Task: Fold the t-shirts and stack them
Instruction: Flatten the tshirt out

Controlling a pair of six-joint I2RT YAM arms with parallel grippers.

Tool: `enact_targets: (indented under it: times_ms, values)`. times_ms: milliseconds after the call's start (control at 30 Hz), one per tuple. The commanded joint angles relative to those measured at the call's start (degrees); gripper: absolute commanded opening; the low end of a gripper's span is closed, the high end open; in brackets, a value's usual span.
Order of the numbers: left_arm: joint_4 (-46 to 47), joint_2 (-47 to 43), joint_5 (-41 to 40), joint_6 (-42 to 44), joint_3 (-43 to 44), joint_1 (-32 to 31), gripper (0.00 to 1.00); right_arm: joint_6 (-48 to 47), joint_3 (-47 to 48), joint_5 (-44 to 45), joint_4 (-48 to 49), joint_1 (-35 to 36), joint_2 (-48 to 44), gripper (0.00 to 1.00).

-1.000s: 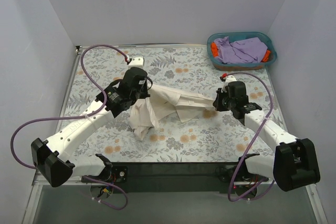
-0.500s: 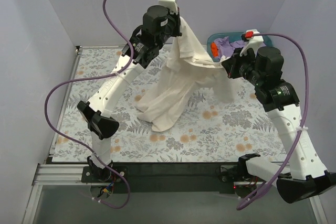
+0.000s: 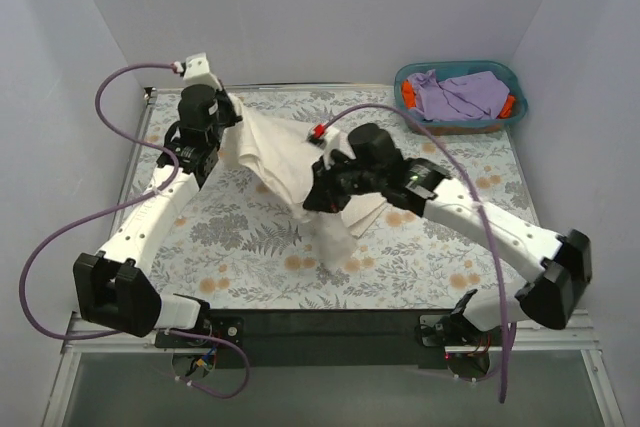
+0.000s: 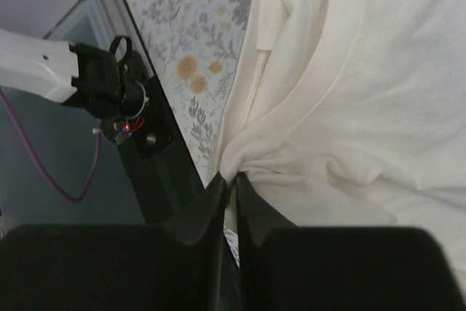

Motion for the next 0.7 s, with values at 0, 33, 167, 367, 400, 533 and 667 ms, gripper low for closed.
enact_targets:
  times_ms: [0, 33, 167, 367, 400, 533, 667]
  values:
    - [2.48, -4.09, 0.29, -6.80, -9.02, 6.37, 0.04, 4.63, -1.31, -0.04, 8.32, 7.48, 7.62, 0.18]
    - [1.87, -4.36, 0.91, -7.86, -12.44, 8.13, 0.13, 4.89, -0.87, -0.04, 8.50, 8.45, 9.73, 0.33]
    - [-1.64, -5.32, 4.60, -10.60, -15.54, 14.73, 0.46, 4.46, 0.54, 0.13, 7.71, 10.39, 16.86, 0.50]
    - [-10.34, -13.22, 8.99, -13.58, -18.09, 14.74, 0.74, -1.17, -3.75, 17.08, 2.09, 6.02, 12.32, 0.59]
    - [-11.74, -15.94, 10.65, -14.98, -19.75, 14.74, 0.76, -1.43, -6.29, 19.97, 2.08, 4.69, 11.52, 0.59]
    - [-18.07, -23.33, 19.71, -24.20, -26.43, 11.94, 0.76, -1.09, -13.06, 21.76, 2.26, -3.91, 8.52, 0.59]
    - [-20.89, -28.44, 15.09, -35.34, -32.50, -4.12, 0.77, -1.08, -17.65, 23.43, 4.27, -11.91, 7.29, 0.59]
